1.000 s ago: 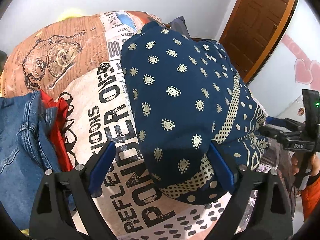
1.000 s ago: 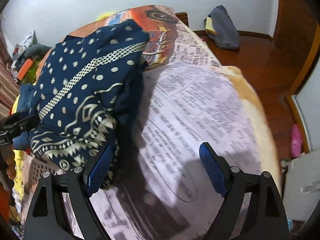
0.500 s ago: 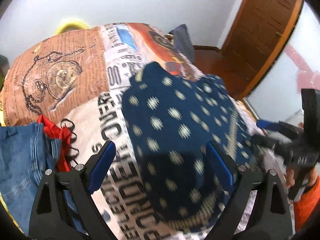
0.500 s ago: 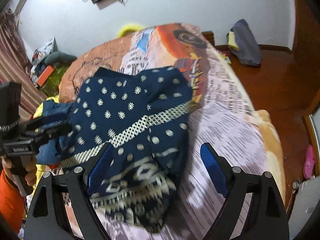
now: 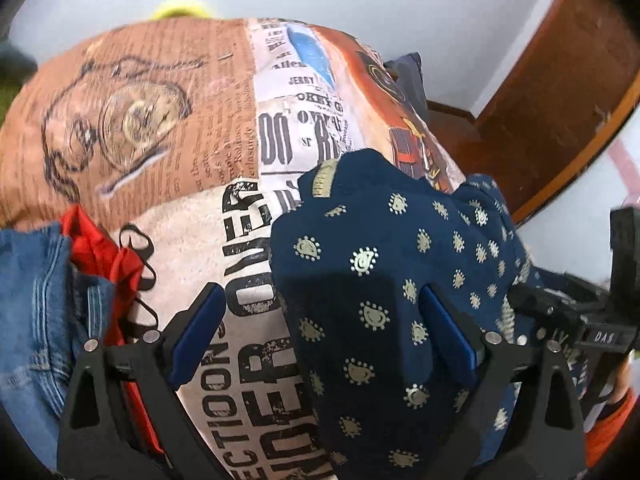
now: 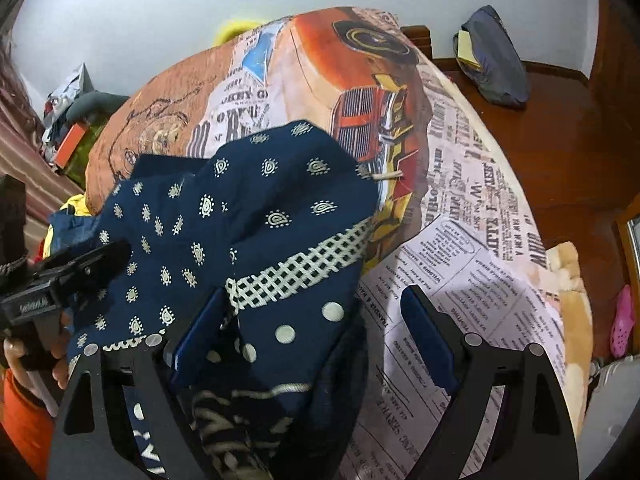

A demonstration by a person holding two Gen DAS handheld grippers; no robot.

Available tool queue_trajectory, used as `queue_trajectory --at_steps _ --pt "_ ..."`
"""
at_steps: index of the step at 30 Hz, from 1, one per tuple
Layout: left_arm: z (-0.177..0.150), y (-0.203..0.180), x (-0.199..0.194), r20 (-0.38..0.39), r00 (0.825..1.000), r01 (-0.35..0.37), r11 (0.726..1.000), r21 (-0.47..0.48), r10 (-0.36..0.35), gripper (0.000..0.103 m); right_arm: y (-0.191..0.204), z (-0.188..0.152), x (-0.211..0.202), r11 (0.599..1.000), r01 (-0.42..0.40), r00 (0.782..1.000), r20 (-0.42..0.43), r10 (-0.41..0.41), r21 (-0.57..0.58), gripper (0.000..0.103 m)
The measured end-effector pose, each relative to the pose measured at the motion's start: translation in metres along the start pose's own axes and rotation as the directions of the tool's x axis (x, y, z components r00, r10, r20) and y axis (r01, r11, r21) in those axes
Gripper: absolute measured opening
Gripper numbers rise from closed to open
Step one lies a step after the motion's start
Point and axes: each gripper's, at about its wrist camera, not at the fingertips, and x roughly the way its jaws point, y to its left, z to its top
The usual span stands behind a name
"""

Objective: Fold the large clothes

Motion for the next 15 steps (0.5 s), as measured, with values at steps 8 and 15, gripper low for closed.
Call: queue_trajectory --at_steps 8,15 --pt "-0.016 -0.007 -0.034 -0.022 0.997 0.073 0.997 0.037 -0.073 0.095 -0.004 -0.014 -0.024 0.993 -0.118 0.993 0.015 0.117 0.016 0.088" --pt "-0.05 -0.013 -0.033 -0.118 0.968 0.222 0.975 -0.002 -0.221 0.095 -0.014 -0.042 -0.003 0.979 -0.186 0.979 -0.075 0.192 0.078 0.088"
